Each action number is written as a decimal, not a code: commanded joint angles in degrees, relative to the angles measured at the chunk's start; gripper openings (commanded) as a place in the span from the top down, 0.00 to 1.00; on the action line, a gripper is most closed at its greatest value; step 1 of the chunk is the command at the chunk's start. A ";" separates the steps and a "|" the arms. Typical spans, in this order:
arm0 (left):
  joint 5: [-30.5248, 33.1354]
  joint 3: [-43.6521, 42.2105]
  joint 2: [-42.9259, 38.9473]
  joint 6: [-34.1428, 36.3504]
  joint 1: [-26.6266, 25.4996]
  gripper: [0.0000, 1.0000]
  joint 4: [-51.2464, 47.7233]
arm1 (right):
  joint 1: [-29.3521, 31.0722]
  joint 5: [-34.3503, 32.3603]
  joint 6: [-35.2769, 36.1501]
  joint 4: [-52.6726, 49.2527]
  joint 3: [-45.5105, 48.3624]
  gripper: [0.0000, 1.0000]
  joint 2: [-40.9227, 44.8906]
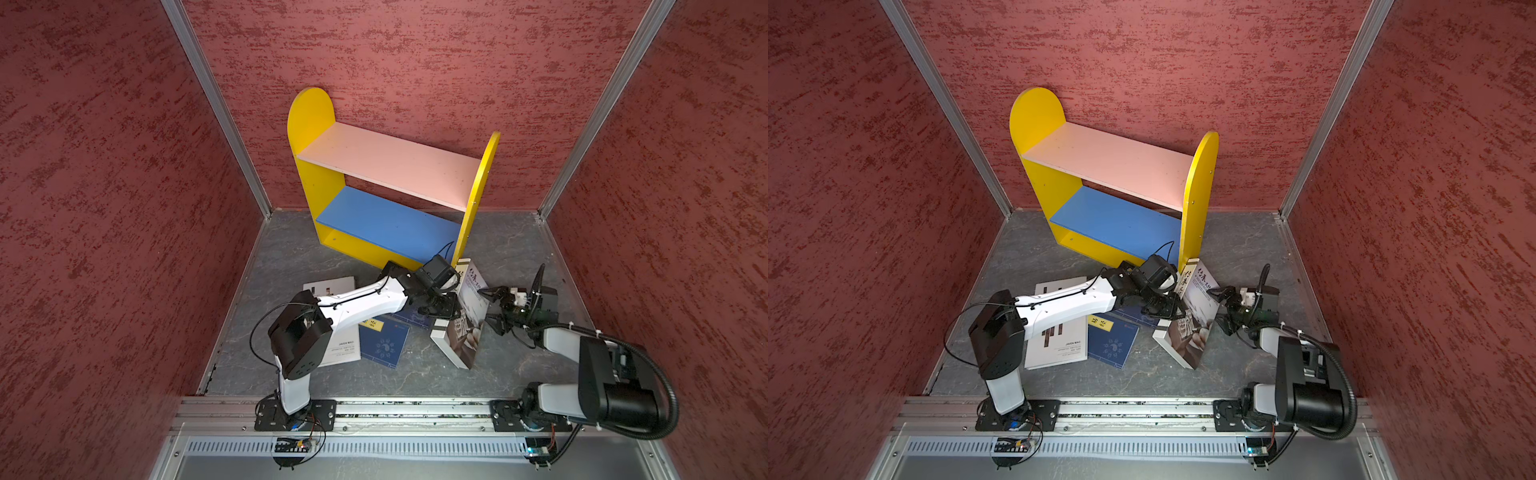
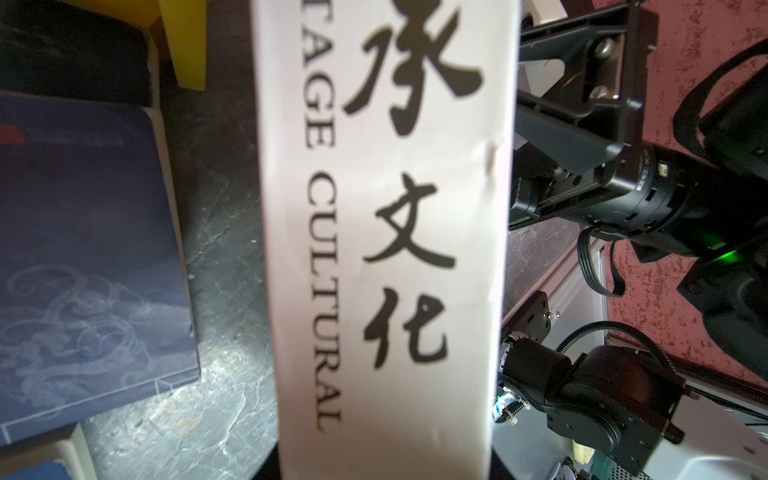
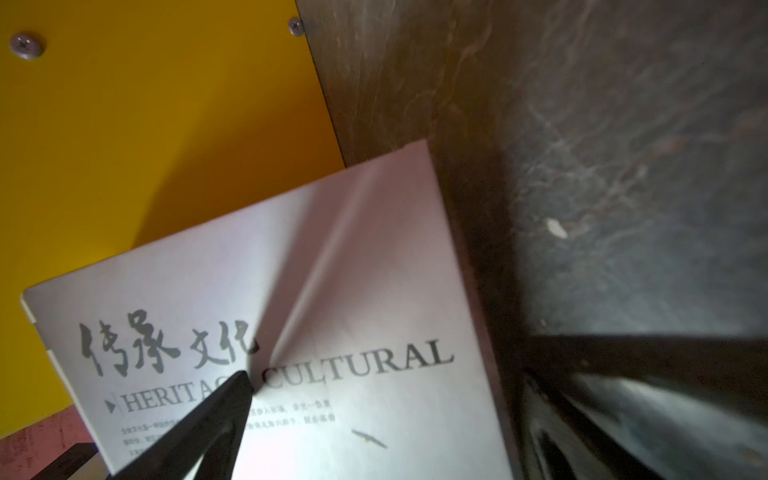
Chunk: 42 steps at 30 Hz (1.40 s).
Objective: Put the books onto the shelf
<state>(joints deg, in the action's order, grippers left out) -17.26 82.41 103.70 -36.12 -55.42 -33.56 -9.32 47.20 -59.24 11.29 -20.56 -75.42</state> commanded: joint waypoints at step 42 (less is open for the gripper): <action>-6.96 -37.06 -44.47 -30.25 40.77 0.77 39.82 | 1.28 -19.12 -4.57 -19.30 -4.21 0.01 44.79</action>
<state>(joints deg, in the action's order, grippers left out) -27.73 44.99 58.98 -63.07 -14.48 -2.68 -8.54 30.20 -63.18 -9.61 -24.43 -30.50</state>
